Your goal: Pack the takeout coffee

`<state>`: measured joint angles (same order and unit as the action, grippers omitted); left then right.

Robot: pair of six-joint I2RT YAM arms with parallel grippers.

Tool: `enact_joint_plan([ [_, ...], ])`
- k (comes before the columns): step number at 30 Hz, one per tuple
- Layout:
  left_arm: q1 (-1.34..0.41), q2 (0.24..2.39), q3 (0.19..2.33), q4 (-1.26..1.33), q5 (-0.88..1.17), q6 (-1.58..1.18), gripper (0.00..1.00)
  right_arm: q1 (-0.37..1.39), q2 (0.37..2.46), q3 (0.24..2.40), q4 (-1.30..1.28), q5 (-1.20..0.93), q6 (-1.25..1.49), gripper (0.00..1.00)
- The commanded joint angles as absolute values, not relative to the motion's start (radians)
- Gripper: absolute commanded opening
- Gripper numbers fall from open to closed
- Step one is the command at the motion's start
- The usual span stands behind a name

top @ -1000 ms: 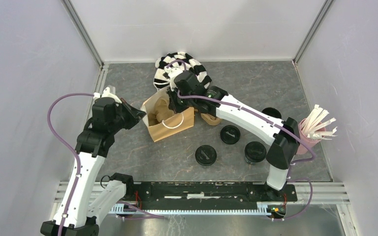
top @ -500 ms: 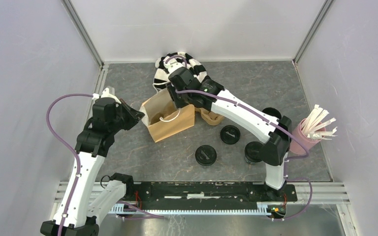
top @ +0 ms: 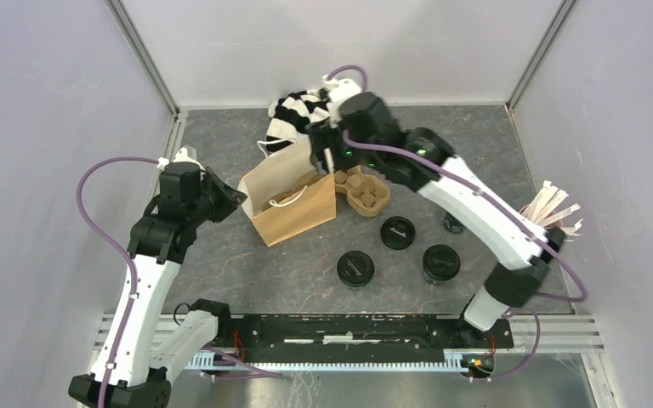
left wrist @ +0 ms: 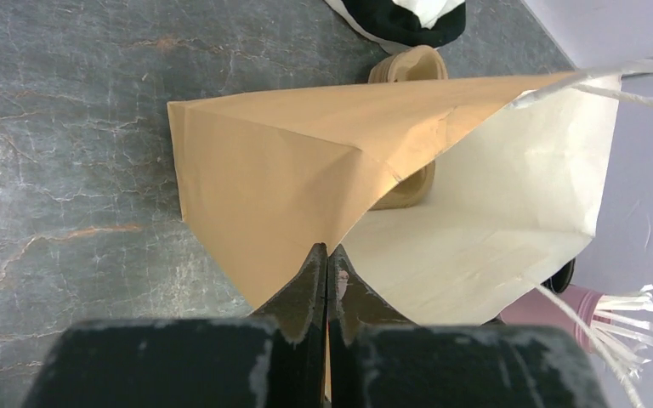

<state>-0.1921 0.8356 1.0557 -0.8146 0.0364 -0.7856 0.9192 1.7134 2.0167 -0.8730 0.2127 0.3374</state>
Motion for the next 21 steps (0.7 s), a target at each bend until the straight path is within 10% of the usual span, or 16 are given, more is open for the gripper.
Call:
enact_joint_plan([
  [1, -0.195, 0.868, 1.146, -0.894, 0.004, -0.762, 0.02, 0.862, 1.539, 1.966, -0.823, 0.216, 0.308, 0.79],
  [21, -0.195, 0.936, 1.178, -0.914, -0.025, -0.689, 0.02, 1.148, 1.322, 1.227, -0.864, 0.114, 0.394, 0.98],
])
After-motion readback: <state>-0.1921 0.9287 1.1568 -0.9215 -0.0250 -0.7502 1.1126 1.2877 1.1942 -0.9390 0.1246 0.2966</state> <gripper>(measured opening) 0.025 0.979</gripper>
